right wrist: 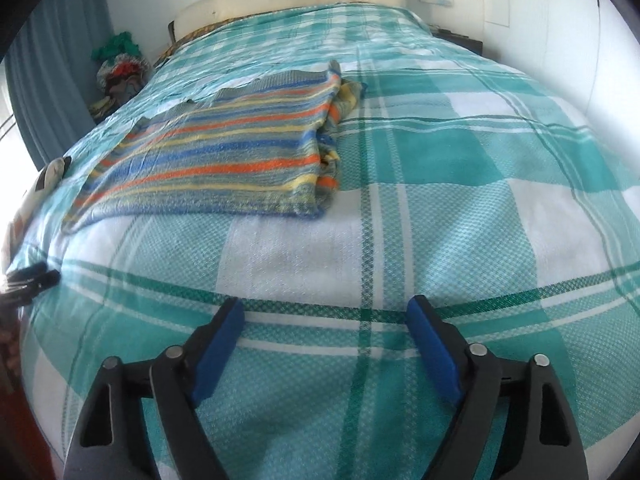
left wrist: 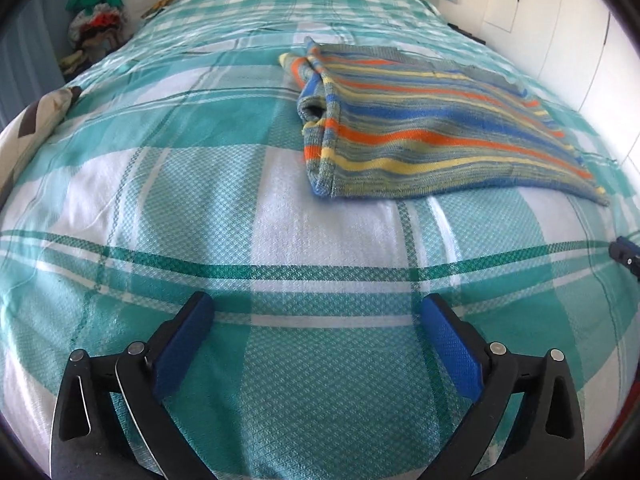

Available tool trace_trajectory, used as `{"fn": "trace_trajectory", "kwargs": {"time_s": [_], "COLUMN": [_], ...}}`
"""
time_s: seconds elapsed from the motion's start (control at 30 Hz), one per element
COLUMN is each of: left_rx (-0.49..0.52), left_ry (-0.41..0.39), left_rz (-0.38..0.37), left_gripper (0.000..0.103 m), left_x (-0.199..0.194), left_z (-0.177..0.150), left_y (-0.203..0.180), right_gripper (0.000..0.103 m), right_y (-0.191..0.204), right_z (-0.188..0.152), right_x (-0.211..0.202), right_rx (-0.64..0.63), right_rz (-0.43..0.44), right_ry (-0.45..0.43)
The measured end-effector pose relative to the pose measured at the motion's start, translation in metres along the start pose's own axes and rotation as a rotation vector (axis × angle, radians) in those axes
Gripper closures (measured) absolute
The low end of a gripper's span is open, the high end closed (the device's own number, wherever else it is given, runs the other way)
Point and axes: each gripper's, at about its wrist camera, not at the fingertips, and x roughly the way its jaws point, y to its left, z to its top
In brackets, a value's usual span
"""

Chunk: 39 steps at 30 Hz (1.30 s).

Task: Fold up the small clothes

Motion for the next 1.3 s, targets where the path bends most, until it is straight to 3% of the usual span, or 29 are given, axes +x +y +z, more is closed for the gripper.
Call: {"fn": "trace_trajectory", "kwargs": {"time_s": [1.3], "left_rx": [0.023], "left_ry": [-0.017], "left_rz": [0.032], "left_gripper": [0.001], "left_x": [0.0004], "left_z": [-0.0035], "left_y": [-0.0061], "right_gripper": [0.013], "right_y": [0.0032], "right_z": [-0.0072], "right_x": [0.0032], "right_rx": [-0.003], "right_rz": [0.013], "right_ry": [-0.011]}}
